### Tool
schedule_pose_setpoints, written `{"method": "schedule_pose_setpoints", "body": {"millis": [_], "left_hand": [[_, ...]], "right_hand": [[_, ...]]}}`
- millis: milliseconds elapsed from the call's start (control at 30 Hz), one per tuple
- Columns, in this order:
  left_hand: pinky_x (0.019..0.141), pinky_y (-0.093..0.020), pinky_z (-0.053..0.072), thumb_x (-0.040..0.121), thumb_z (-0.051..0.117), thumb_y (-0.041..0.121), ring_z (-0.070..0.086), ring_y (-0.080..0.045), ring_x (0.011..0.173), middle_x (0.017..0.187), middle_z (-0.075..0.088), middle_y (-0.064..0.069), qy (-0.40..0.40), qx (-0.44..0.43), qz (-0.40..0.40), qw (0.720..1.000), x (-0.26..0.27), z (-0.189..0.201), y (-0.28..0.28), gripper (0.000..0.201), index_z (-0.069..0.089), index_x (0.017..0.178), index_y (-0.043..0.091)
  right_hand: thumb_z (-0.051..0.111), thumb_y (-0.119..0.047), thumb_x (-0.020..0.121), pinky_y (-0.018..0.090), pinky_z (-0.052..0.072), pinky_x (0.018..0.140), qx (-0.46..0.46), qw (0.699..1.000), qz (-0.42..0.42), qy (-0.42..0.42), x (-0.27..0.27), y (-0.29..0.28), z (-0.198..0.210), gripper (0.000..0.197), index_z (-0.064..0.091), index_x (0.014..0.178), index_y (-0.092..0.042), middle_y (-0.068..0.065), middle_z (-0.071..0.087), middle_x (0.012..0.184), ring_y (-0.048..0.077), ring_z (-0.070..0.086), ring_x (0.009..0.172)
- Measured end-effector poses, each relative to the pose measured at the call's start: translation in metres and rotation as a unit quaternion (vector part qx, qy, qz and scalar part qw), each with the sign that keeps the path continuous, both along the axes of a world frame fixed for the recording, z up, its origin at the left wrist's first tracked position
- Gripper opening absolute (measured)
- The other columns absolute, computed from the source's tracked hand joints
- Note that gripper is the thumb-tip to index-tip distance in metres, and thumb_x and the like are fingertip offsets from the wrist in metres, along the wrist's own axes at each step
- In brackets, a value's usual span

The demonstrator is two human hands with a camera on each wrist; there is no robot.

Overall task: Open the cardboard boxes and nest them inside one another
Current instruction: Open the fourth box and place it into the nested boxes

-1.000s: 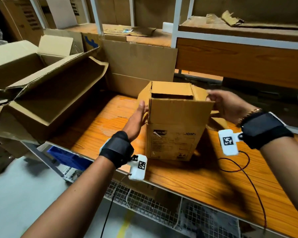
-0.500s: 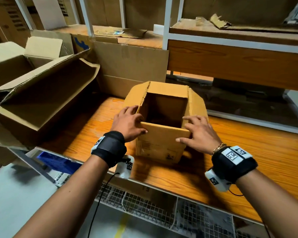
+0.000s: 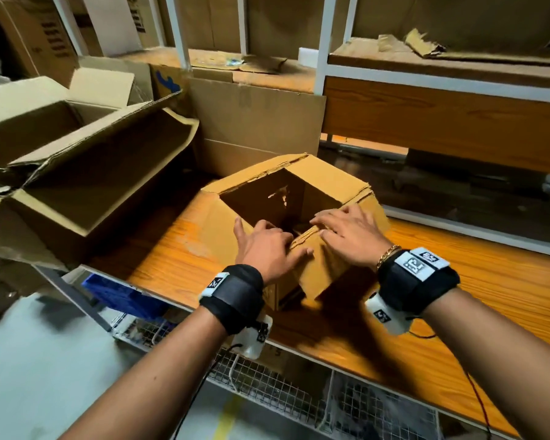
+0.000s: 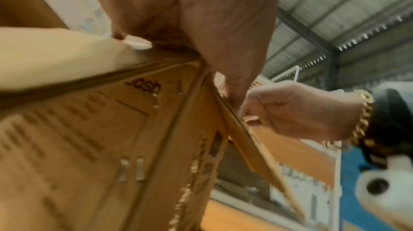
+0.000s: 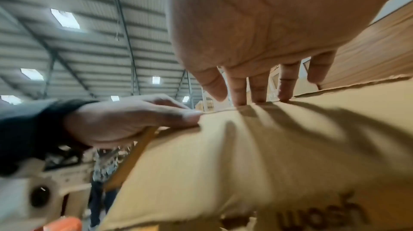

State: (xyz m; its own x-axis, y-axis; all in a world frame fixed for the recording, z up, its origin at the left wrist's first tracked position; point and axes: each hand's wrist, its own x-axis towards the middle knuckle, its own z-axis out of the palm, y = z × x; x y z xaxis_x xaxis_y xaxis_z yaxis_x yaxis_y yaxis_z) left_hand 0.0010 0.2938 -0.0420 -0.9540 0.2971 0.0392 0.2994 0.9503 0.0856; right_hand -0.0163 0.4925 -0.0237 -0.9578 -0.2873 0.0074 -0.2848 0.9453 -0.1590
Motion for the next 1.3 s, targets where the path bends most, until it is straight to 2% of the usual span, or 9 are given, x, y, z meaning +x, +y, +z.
{"method": "schedule_pose_setpoints", "body": {"millis": [133,367,467,600,900,967,1133,1233,1300], "left_hand": [[0.110,-0.062,0.004,0.090,0.030,0.072,0.041,-0.013,0.127,0.116,0.063,0.014,0.015,0.004,-0.037,0.999,-0.007,-0.001,-0.019,0.056,0.064,0.112,0.034],[0.117,-0.047,0.009,0.085,0.053,0.064,0.032,-0.012,0.138,0.133,0.056,0.006,-0.049,0.024,-0.035,0.998,-0.042,0.012,-0.091,0.050,0.067,0.114,0.026],[0.110,-0.041,0.029,0.085,0.055,0.062,0.028,-0.016,0.140,0.137,0.053,0.006,0.003,0.011,0.017,1.000,-0.053,0.010,-0.123,0.049,0.064,0.122,0.030],[0.112,-0.051,0.026,0.088,0.058,0.044,0.019,-0.026,0.143,0.152,0.032,-0.002,0.086,0.007,0.165,0.982,-0.049,0.003,-0.117,0.046,0.050,0.133,0.041],[0.113,-0.064,0.012,0.085,0.047,0.068,-0.012,-0.038,0.147,0.160,-0.022,-0.011,-0.014,0.323,0.334,0.885,-0.016,-0.021,-0.018,0.082,0.014,0.152,0.036],[0.117,-0.058,0.011,0.083,0.059,0.060,-0.008,-0.041,0.147,0.158,-0.024,-0.015,-0.041,0.359,0.325,0.874,-0.018,-0.022,-0.015,0.090,0.010,0.153,0.034],[0.113,-0.044,0.033,0.082,0.069,0.036,0.039,-0.039,0.135,0.161,-0.006,-0.018,-0.074,0.350,0.258,0.897,-0.038,-0.019,-0.056,0.081,0.024,0.151,0.034],[0.109,-0.045,0.038,0.086,0.055,0.060,0.044,-0.037,0.132,0.158,0.017,-0.014,-0.063,0.280,0.265,0.921,-0.027,-0.013,-0.065,0.072,0.030,0.148,0.034],[0.111,-0.047,0.035,0.070,0.054,0.081,0.038,-0.038,0.136,0.158,0.015,-0.012,-0.111,0.275,0.260,0.919,-0.012,-0.010,-0.059,0.096,0.029,0.149,0.032]], "right_hand": [[0.015,-0.063,0.096,0.057,0.011,0.113,0.119,0.991,-0.044,0.033,-0.024,0.015,0.009,0.060,0.060,0.127,-0.039,-0.014,0.053,0.142,0.026,0.022,0.144],[0.028,-0.068,0.090,0.054,0.012,0.111,0.213,0.948,-0.092,0.217,-0.032,0.028,0.037,0.060,0.068,0.119,-0.033,-0.004,0.048,0.148,0.030,0.021,0.145],[0.021,-0.073,0.091,0.051,0.013,0.112,0.200,0.963,-0.158,0.084,-0.046,0.052,0.029,0.068,0.057,0.133,-0.033,-0.001,0.051,0.146,0.030,0.024,0.145],[0.036,-0.067,0.094,0.037,0.046,0.097,-0.091,0.984,-0.088,-0.126,-0.043,0.053,0.004,0.065,0.023,0.152,-0.042,0.004,0.066,0.127,0.019,0.066,0.106],[0.046,-0.059,0.094,0.035,0.047,0.079,-0.137,0.985,0.105,0.002,0.005,-0.020,0.007,0.035,0.058,0.116,-0.035,-0.009,0.064,0.104,0.014,0.058,0.096],[0.047,-0.057,0.093,0.040,0.045,0.091,-0.104,0.987,0.122,0.027,-0.008,-0.019,0.012,0.031,0.063,0.109,-0.035,-0.009,0.059,0.112,0.014,0.052,0.108],[0.045,-0.073,0.086,0.046,0.029,0.110,-0.008,0.999,0.009,-0.052,-0.055,0.003,0.024,0.066,0.048,0.139,-0.035,0.005,0.031,0.156,0.028,0.033,0.139],[0.055,-0.072,0.080,0.037,0.040,0.104,-0.102,0.980,0.040,-0.167,-0.067,0.004,0.020,0.084,0.035,0.150,-0.032,0.001,0.038,0.152,0.023,0.043,0.133],[0.067,-0.079,0.063,0.037,0.052,0.092,-0.122,0.963,0.052,-0.236,-0.067,0.000,0.020,0.105,0.026,0.152,-0.040,-0.006,0.037,0.147,0.021,0.050,0.123]]}}
